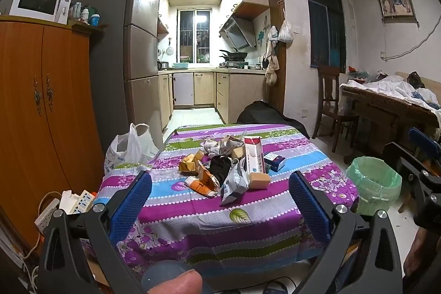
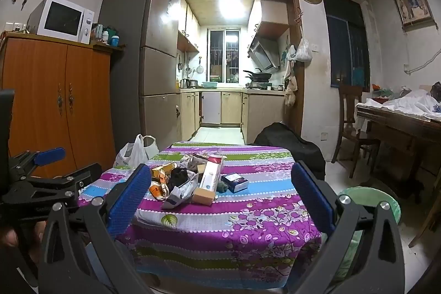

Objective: Collect trash

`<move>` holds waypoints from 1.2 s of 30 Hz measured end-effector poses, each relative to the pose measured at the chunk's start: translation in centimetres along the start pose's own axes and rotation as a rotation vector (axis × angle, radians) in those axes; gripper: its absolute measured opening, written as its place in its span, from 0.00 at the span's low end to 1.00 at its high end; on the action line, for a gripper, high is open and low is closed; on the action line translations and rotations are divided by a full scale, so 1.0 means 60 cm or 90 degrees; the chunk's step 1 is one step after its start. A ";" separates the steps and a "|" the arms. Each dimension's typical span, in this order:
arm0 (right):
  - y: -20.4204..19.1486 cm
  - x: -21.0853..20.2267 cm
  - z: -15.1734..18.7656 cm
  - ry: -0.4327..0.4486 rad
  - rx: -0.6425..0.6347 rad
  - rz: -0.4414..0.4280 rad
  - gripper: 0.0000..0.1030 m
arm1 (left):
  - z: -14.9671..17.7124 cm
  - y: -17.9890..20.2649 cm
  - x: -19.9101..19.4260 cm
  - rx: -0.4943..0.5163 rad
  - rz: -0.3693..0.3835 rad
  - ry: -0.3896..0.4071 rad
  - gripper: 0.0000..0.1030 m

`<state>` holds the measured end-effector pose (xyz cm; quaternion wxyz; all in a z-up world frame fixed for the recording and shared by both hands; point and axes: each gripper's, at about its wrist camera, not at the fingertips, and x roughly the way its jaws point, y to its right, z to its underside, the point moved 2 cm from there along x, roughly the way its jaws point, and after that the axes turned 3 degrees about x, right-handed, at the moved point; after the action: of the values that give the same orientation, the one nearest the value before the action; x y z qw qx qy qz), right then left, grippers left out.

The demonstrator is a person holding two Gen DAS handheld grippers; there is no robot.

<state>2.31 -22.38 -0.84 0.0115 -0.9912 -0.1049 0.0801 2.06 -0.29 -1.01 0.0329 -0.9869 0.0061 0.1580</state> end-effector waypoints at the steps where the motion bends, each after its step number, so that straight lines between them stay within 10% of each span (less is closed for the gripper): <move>1: 0.000 0.000 0.000 0.000 0.000 0.000 0.95 | 0.000 -0.001 0.000 0.000 0.001 0.000 0.96; 36: 0.003 0.008 0.009 -0.007 0.004 -0.002 0.95 | 0.001 0.001 0.000 0.004 0.004 -0.001 0.96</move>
<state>2.75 -22.48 -1.49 0.0137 -0.9905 -0.1063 0.0861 2.04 -0.34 -1.05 0.0352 -0.9867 0.0094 0.1587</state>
